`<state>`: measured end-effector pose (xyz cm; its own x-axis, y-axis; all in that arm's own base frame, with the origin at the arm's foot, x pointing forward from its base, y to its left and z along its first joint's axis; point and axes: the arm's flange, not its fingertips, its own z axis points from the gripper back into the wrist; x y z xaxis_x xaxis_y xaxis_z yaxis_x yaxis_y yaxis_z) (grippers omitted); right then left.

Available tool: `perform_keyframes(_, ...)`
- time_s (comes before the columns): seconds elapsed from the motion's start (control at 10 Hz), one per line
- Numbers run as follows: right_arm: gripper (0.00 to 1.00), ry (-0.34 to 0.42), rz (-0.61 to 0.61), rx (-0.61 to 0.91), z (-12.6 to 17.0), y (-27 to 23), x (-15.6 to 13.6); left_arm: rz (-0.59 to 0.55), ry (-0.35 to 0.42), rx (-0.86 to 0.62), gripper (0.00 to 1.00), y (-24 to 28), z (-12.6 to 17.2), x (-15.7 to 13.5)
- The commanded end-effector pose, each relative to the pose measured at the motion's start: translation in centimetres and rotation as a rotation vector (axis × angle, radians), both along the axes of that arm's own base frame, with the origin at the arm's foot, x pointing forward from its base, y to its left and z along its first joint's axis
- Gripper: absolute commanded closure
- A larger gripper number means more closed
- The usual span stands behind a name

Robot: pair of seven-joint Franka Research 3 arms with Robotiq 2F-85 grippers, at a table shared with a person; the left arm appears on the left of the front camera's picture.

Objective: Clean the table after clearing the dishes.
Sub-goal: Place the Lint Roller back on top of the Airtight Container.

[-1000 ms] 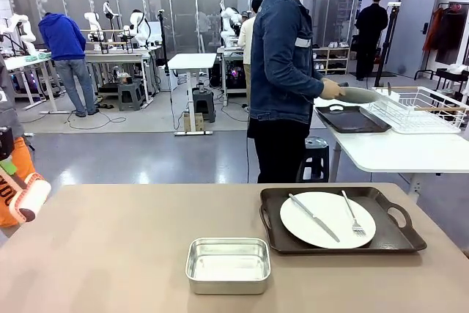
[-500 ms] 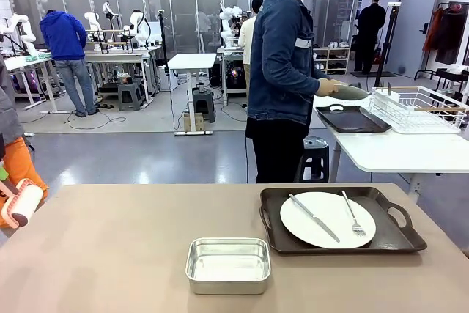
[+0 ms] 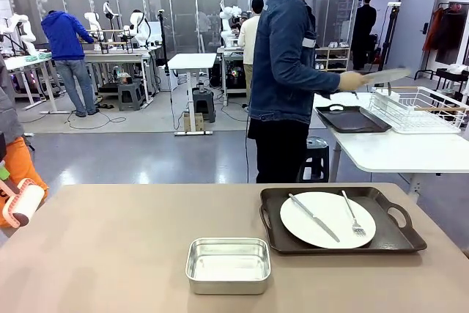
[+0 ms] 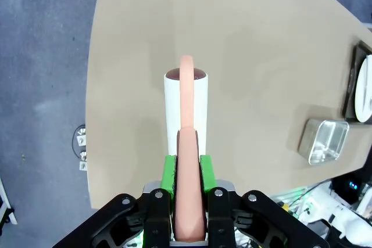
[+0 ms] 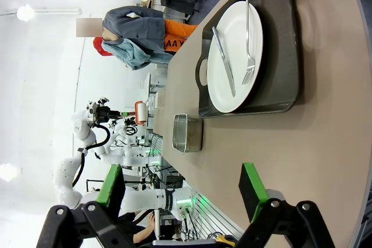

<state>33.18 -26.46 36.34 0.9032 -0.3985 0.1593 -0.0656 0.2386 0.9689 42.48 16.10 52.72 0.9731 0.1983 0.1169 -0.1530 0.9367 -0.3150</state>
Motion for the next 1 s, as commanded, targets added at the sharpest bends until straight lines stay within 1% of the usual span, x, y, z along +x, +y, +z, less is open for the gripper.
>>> perform_keyframes(0.0, 0.00, -0.001, -0.002, 0.002, 0.3, 0.1, -0.1, 0.000, 0.000, 0.000, 0.79, 0.0, 0.0, 0.0)
perform_keyframes(0.1, 0.00, -0.001, -0.002, 0.002, 0.3, 0.1, -0.1, -0.160, -0.039, 0.119, 0.79, -4.4, 3.2, 1.4)
perform_keyframes(0.2, 0.00, -0.001, -0.002, 0.002, 0.3, 0.1, -0.1, -0.302, -0.092, 0.179, 0.79, -9.3, 6.0, 2.0)
perform_keyframes(0.3, 0.00, -0.001, -0.002, 0.002, 0.3, 0.1, -0.1, -0.447, -0.113, 0.292, 0.79, -15.2, 7.6, 2.4)
perform_keyframes(0.4, 0.00, -0.001, -0.002, 0.002, 0.3, 0.1, -0.1, -0.620, -0.184, 0.350, 0.79, -21.0, 9.3, 2.1)
perform_keyframes(0.5, 0.00, -0.001, -0.002, 0.002, 0.3, 0.1, -0.1, -0.807, -0.210, 0.375, 0.79, -27.0, 9.8, 1.8)
perform_keyframes(0.6, 0.00, -0.001, -0.002, 0.002, 0.3, 0.1, -0.1, -0.960, -0.192, 0.422, 0.79, -31.9, 9.6, 1.7)
perform_keyframes(0.7, 0.00, -0.001, -0.002, 0.002, 0.3, 0.1, -0.1, -1.091, -0.173, 0.486, 0.79, -36.4, 9.1, 1.2)
perform_keyframes(0.8, 0.00, -0.001, -0.002, 0.002, 0.3, 0.1, -0.1, -1.212, -0.158, 0.460, 0.79, -40.3, 8.6, 0.6)
perform_keyframes(0.9, 0.00, -0.001, -0.002, 0.002, 0.3, 0.1, -0.1, -1.346, -0.154, 0.492, 0.79, -44.0, 7.1, -0.5)
